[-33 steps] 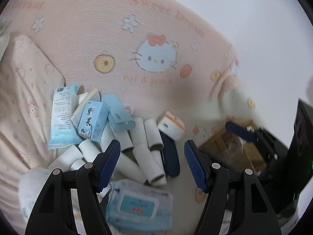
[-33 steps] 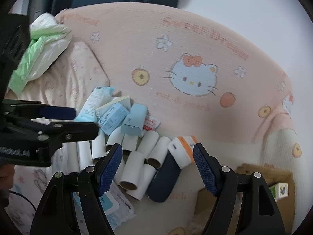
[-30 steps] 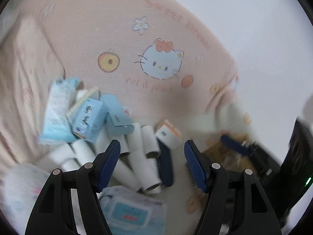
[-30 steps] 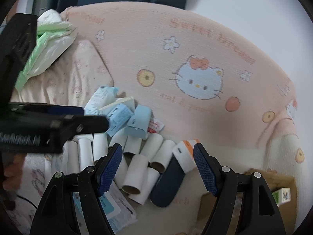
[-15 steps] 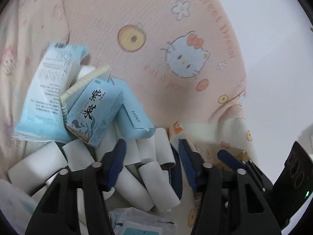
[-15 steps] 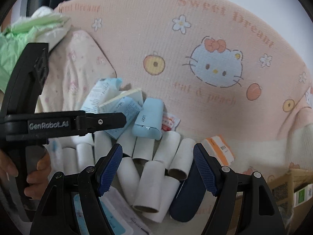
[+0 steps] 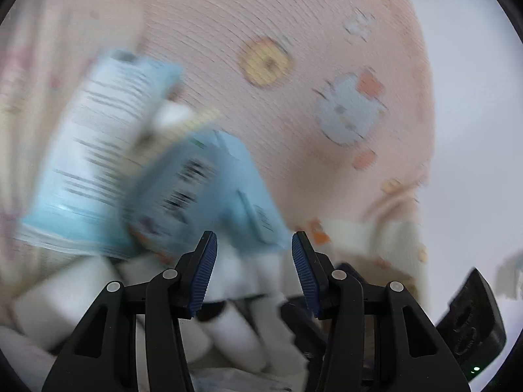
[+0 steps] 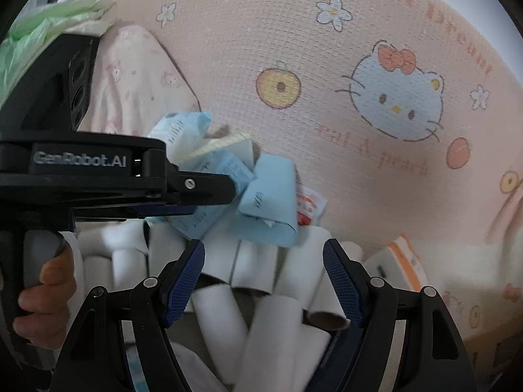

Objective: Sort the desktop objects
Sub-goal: 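Reach the right gripper toward the light-blue box with dark calligraphy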

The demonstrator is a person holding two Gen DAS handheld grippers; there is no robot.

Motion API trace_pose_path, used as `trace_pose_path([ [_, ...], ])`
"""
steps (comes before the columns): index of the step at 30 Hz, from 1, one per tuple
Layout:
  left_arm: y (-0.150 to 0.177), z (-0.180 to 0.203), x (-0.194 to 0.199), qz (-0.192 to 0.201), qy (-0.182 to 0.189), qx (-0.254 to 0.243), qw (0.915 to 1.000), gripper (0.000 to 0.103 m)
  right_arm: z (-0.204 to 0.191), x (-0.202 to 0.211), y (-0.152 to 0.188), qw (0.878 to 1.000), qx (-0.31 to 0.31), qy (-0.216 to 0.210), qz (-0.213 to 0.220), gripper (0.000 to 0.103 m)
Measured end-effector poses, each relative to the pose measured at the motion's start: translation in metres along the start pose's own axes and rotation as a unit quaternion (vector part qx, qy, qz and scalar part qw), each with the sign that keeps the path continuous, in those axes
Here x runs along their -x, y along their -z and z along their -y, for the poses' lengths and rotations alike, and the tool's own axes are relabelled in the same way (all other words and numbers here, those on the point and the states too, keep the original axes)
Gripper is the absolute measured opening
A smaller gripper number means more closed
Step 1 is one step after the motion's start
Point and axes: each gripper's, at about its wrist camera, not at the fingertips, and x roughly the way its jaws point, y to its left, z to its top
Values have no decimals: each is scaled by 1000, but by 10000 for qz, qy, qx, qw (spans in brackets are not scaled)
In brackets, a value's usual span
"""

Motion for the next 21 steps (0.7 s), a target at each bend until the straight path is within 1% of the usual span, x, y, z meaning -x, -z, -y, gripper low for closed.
trace_pose_path([
  [3,-3,-6,10,256,-519,-80,9983,52,-6,-3,-5,9999,-23,-101,21,73],
  [4,-4,-9,10,250,-575,-24,9980,52,-8,-3,-6,9999,-8,-105,70,73],
  [7,-11,-25,5,-6,-349,477,9982,52,-17,-9,-7,9997,50,-201,143,73],
  [9,-14,-38,1,-127,-352,835,9958,52,-20,-14,-11,9996,89,-236,146,73],
  [11,-15,-47,1,-148,-314,1070,9936,52,-23,-20,-13,9994,142,-287,110,73],
  [14,-18,-61,-1,-304,48,1449,9890,52,-28,-26,-15,9990,139,-401,110,73],
  [17,-18,-74,-1,-266,106,1816,9830,52,-33,-33,-10,9984,-36,-562,41,73],
  [18,-18,-78,-1,-286,197,1929,9806,52,-35,-34,-9,9983,-69,-572,42,73],
  [21,-19,-82,0,-296,244,2052,9780,52,-42,-39,-17,9982,60,-585,108,73],
])
